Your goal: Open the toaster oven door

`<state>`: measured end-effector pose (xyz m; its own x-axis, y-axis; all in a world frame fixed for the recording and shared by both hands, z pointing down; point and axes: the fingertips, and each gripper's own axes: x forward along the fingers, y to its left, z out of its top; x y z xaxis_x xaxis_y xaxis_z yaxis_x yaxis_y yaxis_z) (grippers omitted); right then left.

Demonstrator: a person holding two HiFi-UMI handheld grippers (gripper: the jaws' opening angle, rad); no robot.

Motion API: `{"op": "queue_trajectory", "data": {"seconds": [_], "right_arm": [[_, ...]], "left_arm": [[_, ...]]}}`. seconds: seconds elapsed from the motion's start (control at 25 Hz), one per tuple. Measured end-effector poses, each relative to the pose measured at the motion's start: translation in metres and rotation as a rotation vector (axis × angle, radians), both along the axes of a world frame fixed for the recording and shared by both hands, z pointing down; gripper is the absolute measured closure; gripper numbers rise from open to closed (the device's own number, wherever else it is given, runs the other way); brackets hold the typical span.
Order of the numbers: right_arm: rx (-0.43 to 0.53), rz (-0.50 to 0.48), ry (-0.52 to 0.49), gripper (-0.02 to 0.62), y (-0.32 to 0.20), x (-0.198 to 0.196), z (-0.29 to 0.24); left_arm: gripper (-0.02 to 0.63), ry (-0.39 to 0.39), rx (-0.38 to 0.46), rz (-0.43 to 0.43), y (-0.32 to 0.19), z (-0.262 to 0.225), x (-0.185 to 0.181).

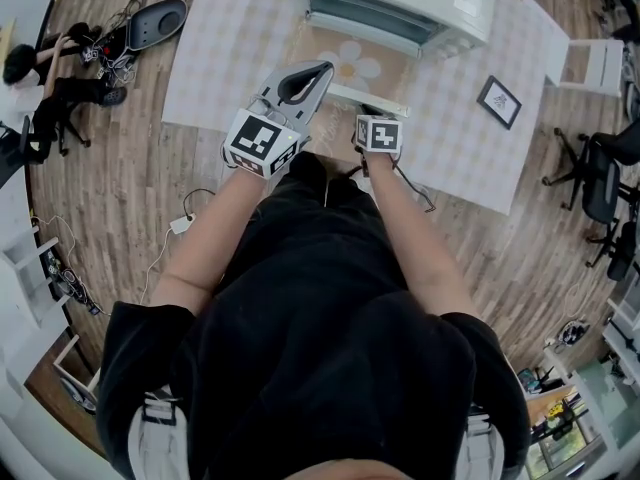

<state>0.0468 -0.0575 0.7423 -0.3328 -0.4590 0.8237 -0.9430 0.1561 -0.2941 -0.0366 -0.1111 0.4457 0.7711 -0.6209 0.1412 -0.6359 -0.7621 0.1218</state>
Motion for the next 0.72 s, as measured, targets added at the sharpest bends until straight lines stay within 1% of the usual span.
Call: {"op": "queue_trajectory", "data": {"seconds": [0.28,0.44,0.72], "right_arm": [[-0.034,0.000,-0.003,0.557,0.002,0.001,0.010],[-0.031,-0.017,0.003,0.551,0.004,0.001,0.008],[-0.024,-0.014,-0.031,0.532,0.003,0.001,-0.001]], "left_arm": [[0.594,-0.003,-0.005,0.009,-0.007,0.002,0.002],[0.594,0.001,-0.006,0.012,-0.009,0.002,0.004],[0.594,0.004,-0.011,0.028,-0.012,0.004,0.011]]}}
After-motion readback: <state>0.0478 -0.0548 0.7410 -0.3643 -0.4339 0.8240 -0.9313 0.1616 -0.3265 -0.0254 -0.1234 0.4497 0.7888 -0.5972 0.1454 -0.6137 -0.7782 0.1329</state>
